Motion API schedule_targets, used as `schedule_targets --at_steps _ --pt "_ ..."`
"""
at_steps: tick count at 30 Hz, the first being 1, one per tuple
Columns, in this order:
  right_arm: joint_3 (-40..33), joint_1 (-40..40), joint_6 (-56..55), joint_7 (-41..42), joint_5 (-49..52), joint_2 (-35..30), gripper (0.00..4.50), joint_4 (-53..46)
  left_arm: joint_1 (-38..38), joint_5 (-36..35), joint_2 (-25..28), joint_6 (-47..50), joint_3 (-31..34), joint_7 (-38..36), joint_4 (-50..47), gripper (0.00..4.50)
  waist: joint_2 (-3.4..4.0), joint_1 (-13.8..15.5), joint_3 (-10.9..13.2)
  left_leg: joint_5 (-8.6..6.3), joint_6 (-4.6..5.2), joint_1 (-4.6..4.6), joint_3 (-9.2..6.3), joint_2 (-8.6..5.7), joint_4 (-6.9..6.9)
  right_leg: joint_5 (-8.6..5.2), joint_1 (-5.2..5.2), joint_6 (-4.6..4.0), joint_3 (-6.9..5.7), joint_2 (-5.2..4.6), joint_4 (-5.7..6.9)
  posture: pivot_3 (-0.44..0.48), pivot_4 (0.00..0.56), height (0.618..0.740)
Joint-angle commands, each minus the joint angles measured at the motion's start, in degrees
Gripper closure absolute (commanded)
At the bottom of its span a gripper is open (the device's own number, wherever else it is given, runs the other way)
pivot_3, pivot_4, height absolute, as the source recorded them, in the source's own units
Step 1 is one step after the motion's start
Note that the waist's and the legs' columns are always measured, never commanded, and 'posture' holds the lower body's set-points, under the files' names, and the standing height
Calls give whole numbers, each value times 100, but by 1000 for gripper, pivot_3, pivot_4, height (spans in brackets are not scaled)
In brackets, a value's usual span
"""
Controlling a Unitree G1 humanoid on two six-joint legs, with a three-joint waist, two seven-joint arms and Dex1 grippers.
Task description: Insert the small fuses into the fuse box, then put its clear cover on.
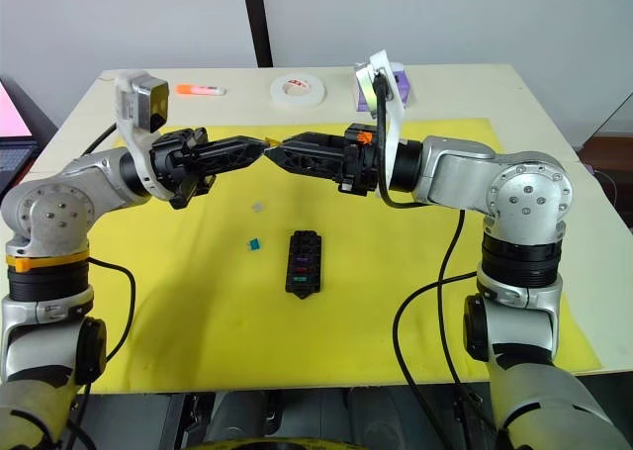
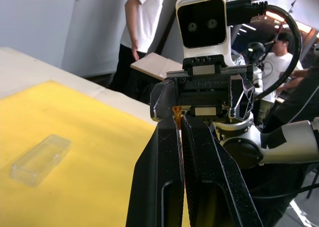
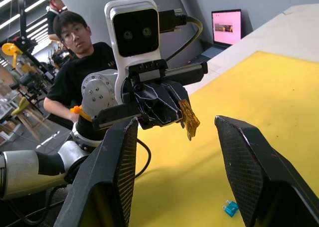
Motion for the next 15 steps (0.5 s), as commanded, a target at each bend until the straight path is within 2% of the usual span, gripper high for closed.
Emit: schedule_targets --at_steps 1,5,7,8,13,14,15 --pt "-45 -24 -124 -22 138 30 1943 -105 -102 -18 20 -45 -35 -61 -120 4500 0 -17 0 0 0 0 0 0 0 0 0 0 0 0 0 0 150 740" --pt "-31 -23 -132 -25 141 49 1943 -106 -88 -7 10 -56 -40 -68 -119 4500 0 -32 0 0 0 0 -1 0 -4 0 -2 1 0 2 0 0 150 740" --pt "-24 -18 -135 -32 144 59 2277 -111 -81 -10 3 -55 -43 -68 -122 4500 0 -28 0 0 0 0 -2 1 -5 -1 -3 1 0 3 0 0 150 740" --pt "-22 -14 -136 -34 141 61 2469 -114 -75 -5 2 -64 -47 -67 -126 4500 0 -27 0 0 0 0 -2 1 -5 -1 -3 1 0 3 0 0 150 740" --pt "-11 -8 -146 -28 140 59 4201 -124 -69 -7 5 -85 -52 -63 -123 4500 0 -25 0 0 0 -1 -2 0 -4 -1 -3 1 0 2 0 0 150 740" --pt "-7 -5 -148 -28 145 55 4467 -128 -67 -7 4 -89 -50 -61 -125 4500 0 -25 0 0 0 -1 -2 0 -4 -1 -3 1 0 2 0 0 150 740" --pt "-5 -3 -150 -32 149 53 4467 -127 -67 -10 1 -93 -45 -54 -123 4500 1 -25 0 0 0 -1 -2 0 -4 -1 -3 1 0 2 0 0 150 740"
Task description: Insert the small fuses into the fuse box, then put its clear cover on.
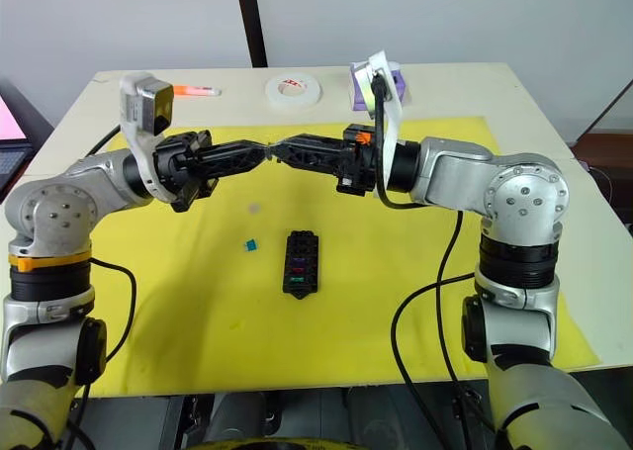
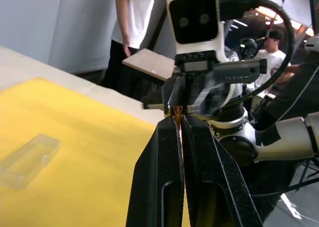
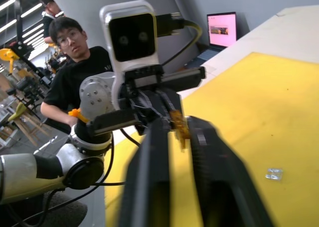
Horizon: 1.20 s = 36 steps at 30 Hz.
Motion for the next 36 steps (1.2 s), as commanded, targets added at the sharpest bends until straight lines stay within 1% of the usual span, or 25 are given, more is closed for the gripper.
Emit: schedule_targets --at_steps 1,7,10,12,13,17,18,19,20,22,24,26,31,33,36 --pt "-32 -84 -90 46 152 -7 4467 -130 -69 -18 -5 -79 49 13 -113 4500 0 0 0 0 0 0 0 0 0 0 0 0 0 0 0 0 150 740" --pt "-35 -75 -79 64 184 -21 4467 -141 -65 17 46 -65 47 27 -92 4500 0 -1 0 0 0 0 0 0 0 0 -1 0 0 0 0 0 150 740" --pt "-31 -80 -92 74 168 -20 4500 -138 -63 97 147 -40 -7 -31 -40 3782 0 -2 0 0 0 0 0 0 0 0 -1 0 0 0 0 0 150 740" --pt "-11 -91 -114 108 133 -34 4500 -139 -82 113 211 -36 -1 -96 3 3081 0 -3 0 0 0 0 0 0 0 0 -1 0 0 1 0 0 150 740" --pt "-2 -97 -125 127 124 -42 4500 -136 -92 123 244 -32 5 -115 18 2841 0 -3 0 0 0 0 0 0 0 0 -1 0 0 0 0 0 150 740" --pt "89 -114 -222 370 -130 -157 4500 -156 7 234 558 -87 65 -234 -52 1366 1 -2 1 0 0 -2 0 0 -1 0 -4 0 0 0 0 0 150 740" --pt "161 -112 -286 513 -298 -239 4500 -198 78 299 645 -147 75 -241 -107 935 1 -2 1 0 0 -2 0 0 -1 -1 -4 0 0 0 0 0 150 740" --pt "253 -105 -374 680 -495 -335 4500 -250 168 365 747 -194 68 -273 -174 608 1 -4 1 0 0 -2 1 0 -2 -1 -4 -1 0 0 -1 0 150 740" --pt "501 -79 -552 997 -891 -564 4500 -376 386 499 998 -254 7 -422 -358 271 2 -11 2 0 0 -2 1 0 -2 -1 -4 -1 0 0 -1 0 150 740" --pt "972 -3 -966 1580 -1612 -963 4500 -587 717 719 1344 -398 -92 -616 -646 271 2 -20 2 0 0 -3 4 0 -7 -1 -11 -1 4 -1 -2 0 150 740" --pt "1603 157 -1634 2221 -2489 -1397 4500 -832 1178 1263 1816 -916 -374 -973 -1023 271 2 -9 2 0 0 -7 5 0 -13 -3 -21 -1 4 -1 -2 0 150 740" --pt "1995 307 -2123 2701 -3058 -1640 4500 -934 1554 1548 2170 -1261 -504 -1296 -1287 271 2 -4 2 0 -1 -8 7 0 -20 -5 -25 -3 4 -2 -8 0 150 740" --pt "2408 683 -2814 3258 -3840 -1662 4500 -895 2066 1769 2616 -1658 -420 -1692 -1518 271 -2 1 6 0 -1 -16 15 0 -13 -3 -32 -6 4 -11 -11 0 150 740" --pt "2484 792 -2940 3353 -4026 -1595 4500 -885 2204 1953 2689 -1903 -461 -1739 -1553 271 -2 2 6 0 -1 -15 20 0 -12 -3 -31 -6 6 -14 -12 0 150 740" --pt "2644 929 -3097 3473 -4311 -1510 4500 -916 2317 2027 2694 -1982 -489 -1734 -1565 271 -2 3 6 0 -1 -16 20 0 -10 -2 -32 -6 6 -13 -10 0 150 740"
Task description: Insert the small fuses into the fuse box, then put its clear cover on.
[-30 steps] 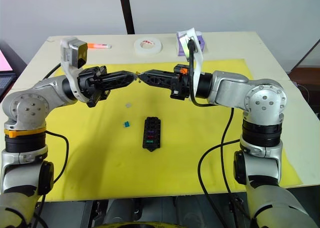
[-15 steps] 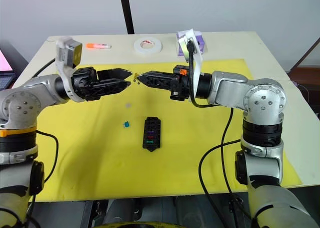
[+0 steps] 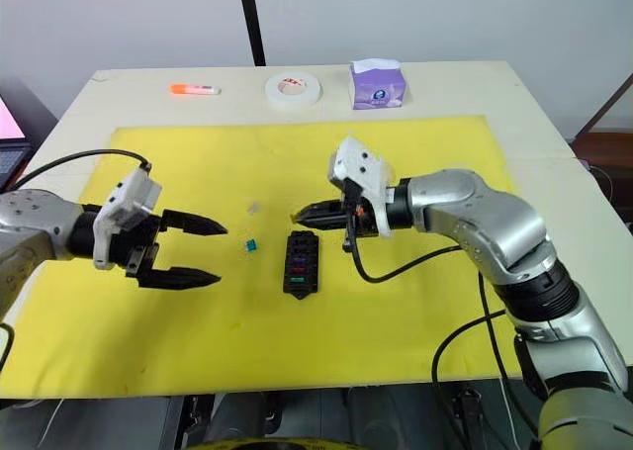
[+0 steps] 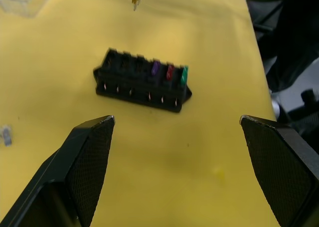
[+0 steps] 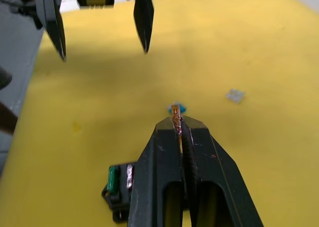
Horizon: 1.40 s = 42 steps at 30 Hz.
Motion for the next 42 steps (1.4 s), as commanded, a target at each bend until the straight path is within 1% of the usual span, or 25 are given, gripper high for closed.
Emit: schedule_targets --at_steps 1,6,10,12,21,37,42 --pt "55 55 -263 148 -302 94 4500 -176 46 139 57 -226 73 -19 -135 271 0 -1 0 0 0 0 0 0 0 0 0 0 0 0 1 0 150 740" --pt "237 211 -468 259 -749 189 4500 -137 7 258 65 -324 129 24 0 271 0 -2 0 0 0 0 0 0 0 0 0 1 0 3 4 0 150 740" --pt "318 309 -648 337 -1029 287 4500 15 -155 314 293 -338 196 -193 221 271 0 -7 0 0 0 1 -1 1 2 0 -1 1 0 5 7 0 150 740" --pt "346 350 -743 364 -1151 347 4500 94 -263 323 316 -364 191 -243 330 271 -1 -4 0 0 0 1 -1 1 2 0 -1 1 0 6 9 0 150 740" --pt "397 426 -975 438 -1573 606 4500 349 -220 322 165 -407 38 -218 303 271 0 -4 0 0 0 1 -1 1 3 1 0 2 -1 7 13 0 150 740" --pt "366 691 -1040 532 -1814 732 4500 537 -235 395 22 -414 -35 -173 311 271 -1 -5 0 0 0 5 -3 1 10 1 5 3 -1 8 19 0 150 740" --pt "465 720 -1022 567 -1961 691 4500 558 -255 405 -4 -374 -39 -149 287 271 -1 -2 0 0 0 5 -3 1 11 1 6 4 -1 8 20 0 150 740"
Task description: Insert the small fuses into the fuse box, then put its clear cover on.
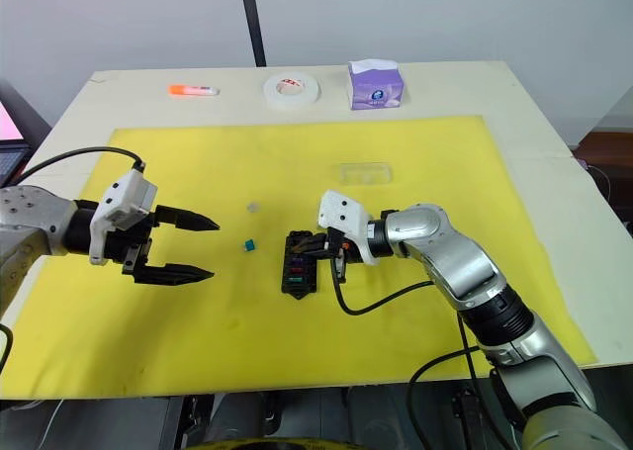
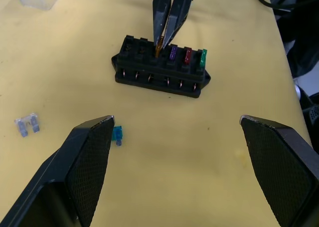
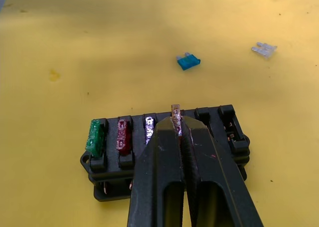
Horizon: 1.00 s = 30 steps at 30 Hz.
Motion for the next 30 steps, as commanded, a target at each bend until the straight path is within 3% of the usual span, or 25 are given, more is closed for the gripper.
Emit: schedule_targets --at_steps 1,19,22,30 --pt "43 37 4 77 -131 -26 4500 -50 -75 14 1 -21 16 23 -116 271 0 0 0 0 0 0 0 0 0 0 1 0 0 0 0 0 150 740" --pt "-42 35 156 88 -181 62 4500 -138 -125 80 -77 -42 -45 26 -37 271 -1 1 -1 0 0 10 -2 0 4 0 11 1 0 1 5 0 150 740" --pt "-133 17 152 70 -121 88 3790 -170 -129 76 -87 -37 -48 28 -24 231 -1 1 -1 0 0 10 -2 0 5 0 11 1 0 1 5 0 150 740" --pt "-355 -14 242 164 147 66 3790 -274 -177 100 -130 -47 -68 43 73 231 -1 3 -1 0 0 8 -2 0 7 1 12 2 0 1 6 0 150 740"
